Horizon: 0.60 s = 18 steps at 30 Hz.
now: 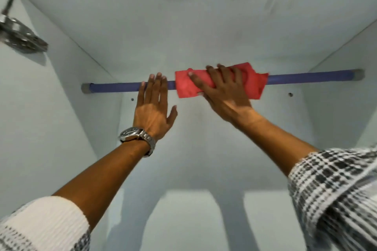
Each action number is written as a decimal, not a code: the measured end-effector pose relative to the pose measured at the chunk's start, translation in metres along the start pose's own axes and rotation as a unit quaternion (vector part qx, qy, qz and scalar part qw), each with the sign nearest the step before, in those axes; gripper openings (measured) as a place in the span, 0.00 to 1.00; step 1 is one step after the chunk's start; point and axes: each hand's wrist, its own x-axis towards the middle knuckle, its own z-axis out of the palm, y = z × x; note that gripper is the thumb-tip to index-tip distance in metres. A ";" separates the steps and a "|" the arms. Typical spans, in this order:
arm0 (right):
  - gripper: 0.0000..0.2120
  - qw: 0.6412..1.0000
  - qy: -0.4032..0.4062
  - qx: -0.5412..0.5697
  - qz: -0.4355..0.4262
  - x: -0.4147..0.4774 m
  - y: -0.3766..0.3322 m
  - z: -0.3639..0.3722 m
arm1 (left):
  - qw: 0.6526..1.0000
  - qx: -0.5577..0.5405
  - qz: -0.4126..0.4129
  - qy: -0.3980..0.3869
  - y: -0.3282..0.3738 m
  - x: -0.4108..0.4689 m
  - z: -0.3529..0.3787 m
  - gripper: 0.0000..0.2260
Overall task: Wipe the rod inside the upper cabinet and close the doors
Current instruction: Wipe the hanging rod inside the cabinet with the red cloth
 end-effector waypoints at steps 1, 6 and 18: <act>0.26 1.000 0.007 0.010 0.001 0.014 -0.029 0.003 | 1.000 0.003 -0.023 -0.011 -0.021 -0.008 -0.002 0.36; 0.25 0.997 -0.010 0.077 -0.017 0.073 -0.143 -0.001 | 0.989 0.039 -0.130 -0.054 -0.093 -0.043 -0.004 0.41; 0.27 0.993 -0.015 0.107 0.055 0.075 -0.144 -0.003 | 0.994 -0.015 -0.108 -0.003 -0.094 -0.040 0.001 0.41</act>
